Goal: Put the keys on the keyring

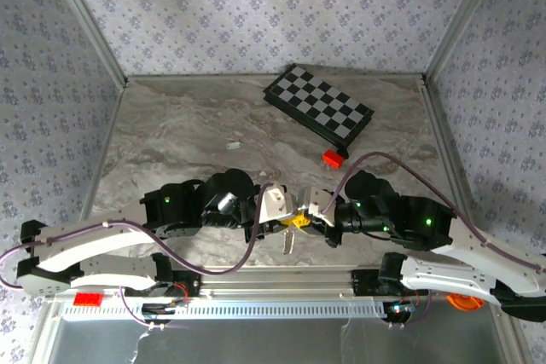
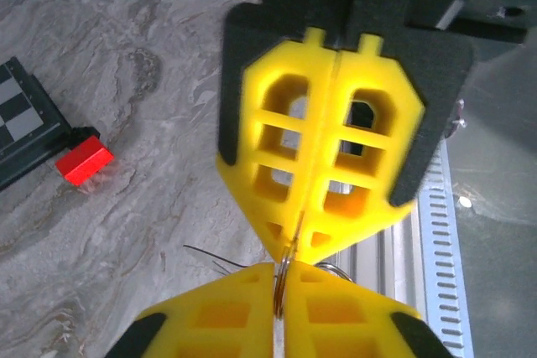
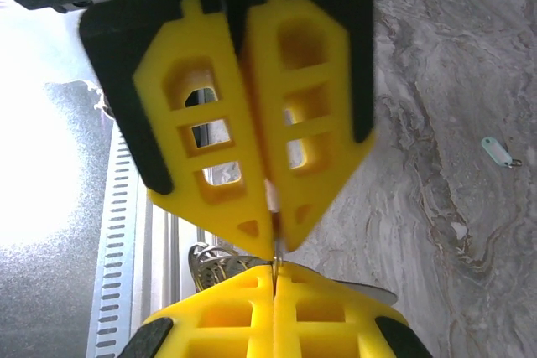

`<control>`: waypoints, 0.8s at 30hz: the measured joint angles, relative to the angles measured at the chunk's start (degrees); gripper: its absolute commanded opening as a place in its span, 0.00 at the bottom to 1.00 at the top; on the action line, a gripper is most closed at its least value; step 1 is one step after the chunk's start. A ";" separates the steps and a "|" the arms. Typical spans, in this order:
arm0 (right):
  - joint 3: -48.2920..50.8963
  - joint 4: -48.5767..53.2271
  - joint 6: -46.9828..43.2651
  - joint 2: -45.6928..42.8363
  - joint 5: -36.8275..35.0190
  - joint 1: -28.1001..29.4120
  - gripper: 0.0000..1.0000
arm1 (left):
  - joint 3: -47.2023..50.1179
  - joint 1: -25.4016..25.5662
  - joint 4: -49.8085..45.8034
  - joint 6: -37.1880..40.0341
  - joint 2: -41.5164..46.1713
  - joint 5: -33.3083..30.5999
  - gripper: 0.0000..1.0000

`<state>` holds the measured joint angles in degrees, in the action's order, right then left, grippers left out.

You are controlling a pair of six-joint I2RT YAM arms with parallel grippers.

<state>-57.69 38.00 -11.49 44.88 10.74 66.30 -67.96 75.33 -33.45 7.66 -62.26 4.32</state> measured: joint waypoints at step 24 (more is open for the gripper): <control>5.14 -12.13 2.51 -13.46 2.10 -0.48 0.40 | 13.05 -1.46 18.38 -2.86 15.91 4.66 0.00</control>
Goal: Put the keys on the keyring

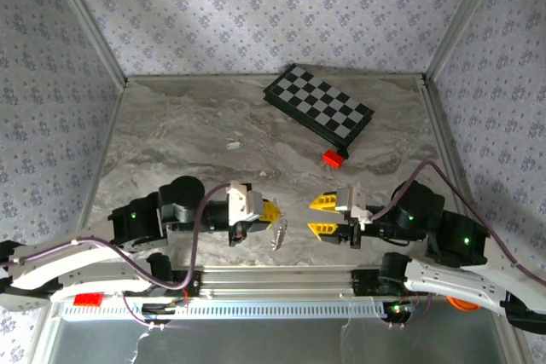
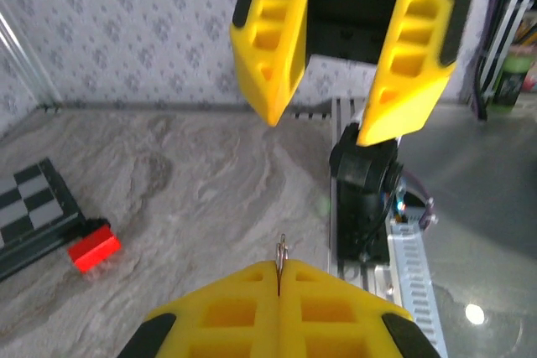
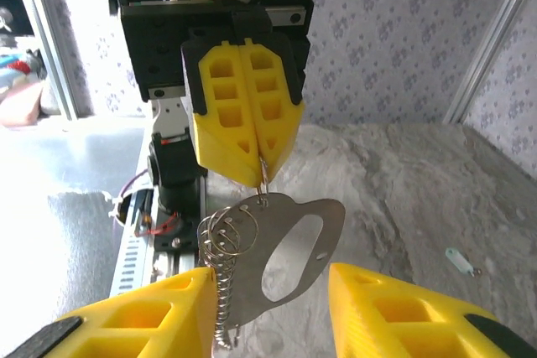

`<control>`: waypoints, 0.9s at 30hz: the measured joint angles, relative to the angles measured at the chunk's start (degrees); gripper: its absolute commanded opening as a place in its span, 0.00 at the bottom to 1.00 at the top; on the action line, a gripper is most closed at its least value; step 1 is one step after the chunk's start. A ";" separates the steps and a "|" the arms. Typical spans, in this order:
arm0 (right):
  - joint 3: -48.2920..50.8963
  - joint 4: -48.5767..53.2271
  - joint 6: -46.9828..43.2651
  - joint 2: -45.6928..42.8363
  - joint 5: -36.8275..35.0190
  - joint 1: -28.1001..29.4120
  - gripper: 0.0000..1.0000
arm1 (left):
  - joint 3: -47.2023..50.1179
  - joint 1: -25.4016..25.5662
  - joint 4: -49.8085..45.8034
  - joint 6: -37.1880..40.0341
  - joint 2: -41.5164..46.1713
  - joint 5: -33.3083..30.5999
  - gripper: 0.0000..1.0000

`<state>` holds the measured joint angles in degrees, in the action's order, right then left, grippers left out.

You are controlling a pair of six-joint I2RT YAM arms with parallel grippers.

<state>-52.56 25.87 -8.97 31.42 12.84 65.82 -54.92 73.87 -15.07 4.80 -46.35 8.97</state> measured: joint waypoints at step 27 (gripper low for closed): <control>8.59 -18.10 4.26 -2.12 5.20 -2.01 0.35 | 11.06 0.00 28.70 -5.46 -1.79 5.18 0.00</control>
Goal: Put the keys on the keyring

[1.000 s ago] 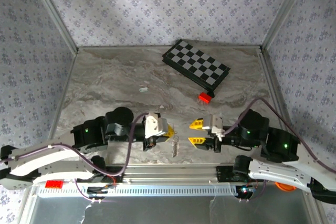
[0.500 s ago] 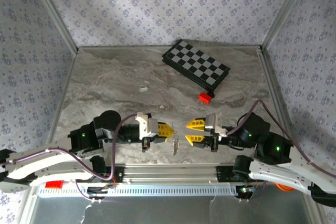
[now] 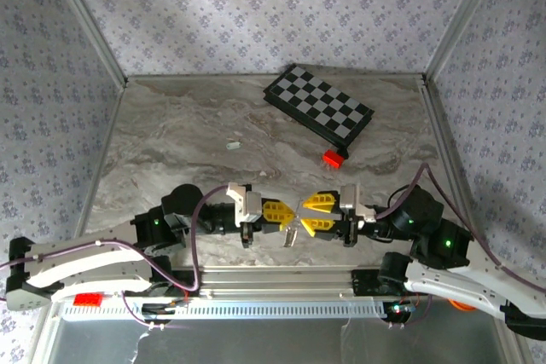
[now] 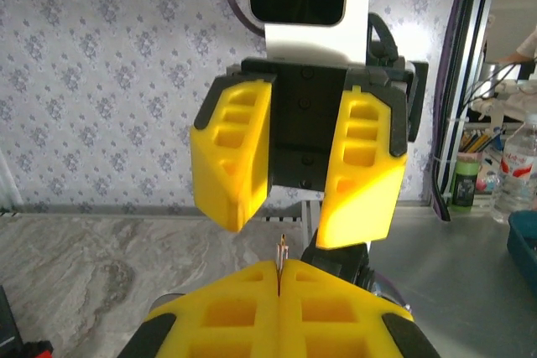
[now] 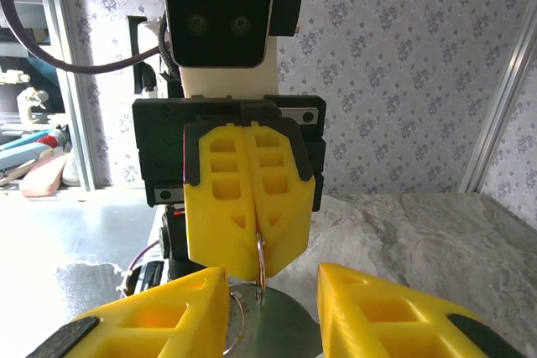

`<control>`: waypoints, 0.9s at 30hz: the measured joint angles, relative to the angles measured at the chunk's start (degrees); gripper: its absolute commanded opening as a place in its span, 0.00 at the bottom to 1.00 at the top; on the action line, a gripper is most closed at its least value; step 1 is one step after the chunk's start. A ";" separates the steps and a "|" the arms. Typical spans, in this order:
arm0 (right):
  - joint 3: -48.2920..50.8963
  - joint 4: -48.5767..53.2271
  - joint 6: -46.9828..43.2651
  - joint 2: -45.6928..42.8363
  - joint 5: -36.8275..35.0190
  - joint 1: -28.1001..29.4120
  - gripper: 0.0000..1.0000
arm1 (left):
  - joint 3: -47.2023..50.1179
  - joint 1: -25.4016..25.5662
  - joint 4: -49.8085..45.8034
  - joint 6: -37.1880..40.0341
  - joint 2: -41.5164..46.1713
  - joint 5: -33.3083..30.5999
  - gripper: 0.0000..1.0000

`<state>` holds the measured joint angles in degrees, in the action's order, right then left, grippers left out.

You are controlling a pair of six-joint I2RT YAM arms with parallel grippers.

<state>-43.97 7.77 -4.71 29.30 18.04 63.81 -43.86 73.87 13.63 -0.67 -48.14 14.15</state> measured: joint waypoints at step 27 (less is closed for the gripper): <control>2.16 -5.73 3.02 -0.39 0.42 -0.46 0.15 | 1.18 0.00 9.33 -2.01 -2.23 0.00 0.00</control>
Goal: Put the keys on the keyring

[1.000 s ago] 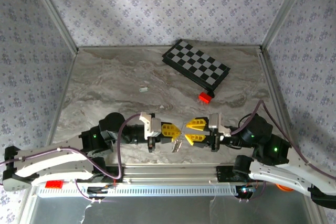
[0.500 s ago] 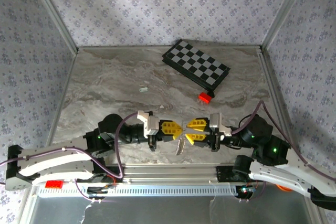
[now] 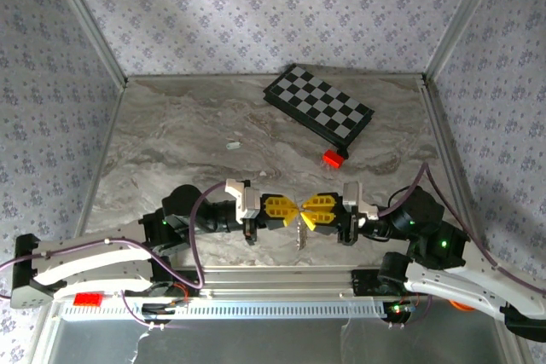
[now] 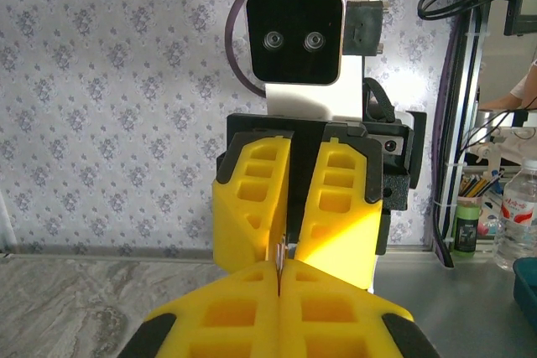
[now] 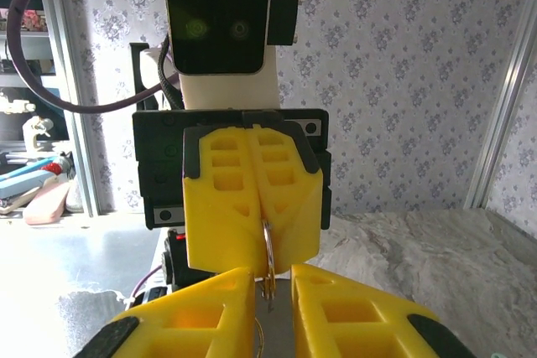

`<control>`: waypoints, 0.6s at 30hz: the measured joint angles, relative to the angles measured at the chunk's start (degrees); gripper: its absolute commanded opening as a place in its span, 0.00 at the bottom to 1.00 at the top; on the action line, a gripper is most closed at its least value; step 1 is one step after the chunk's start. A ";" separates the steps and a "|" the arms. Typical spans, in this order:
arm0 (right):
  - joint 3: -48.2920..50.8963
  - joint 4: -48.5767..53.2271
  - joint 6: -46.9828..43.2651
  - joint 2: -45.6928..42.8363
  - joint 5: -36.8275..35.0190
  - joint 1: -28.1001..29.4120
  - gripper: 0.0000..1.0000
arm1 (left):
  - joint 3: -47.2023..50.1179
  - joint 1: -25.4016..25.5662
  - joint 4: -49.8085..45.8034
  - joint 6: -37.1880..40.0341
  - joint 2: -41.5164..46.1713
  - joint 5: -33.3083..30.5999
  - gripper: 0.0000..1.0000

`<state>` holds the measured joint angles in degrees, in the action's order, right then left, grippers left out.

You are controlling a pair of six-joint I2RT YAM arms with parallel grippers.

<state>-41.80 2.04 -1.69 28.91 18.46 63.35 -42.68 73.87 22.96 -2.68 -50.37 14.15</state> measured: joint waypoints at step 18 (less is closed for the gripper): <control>-3.06 7.98 -2.01 0.90 -1.07 -0.24 0.00 | -1.84 -0.37 -6.29 1.44 -0.66 -0.37 0.23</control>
<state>-44.86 10.02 -3.70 29.80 17.39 63.11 -44.51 73.49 16.67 -1.23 -51.03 13.78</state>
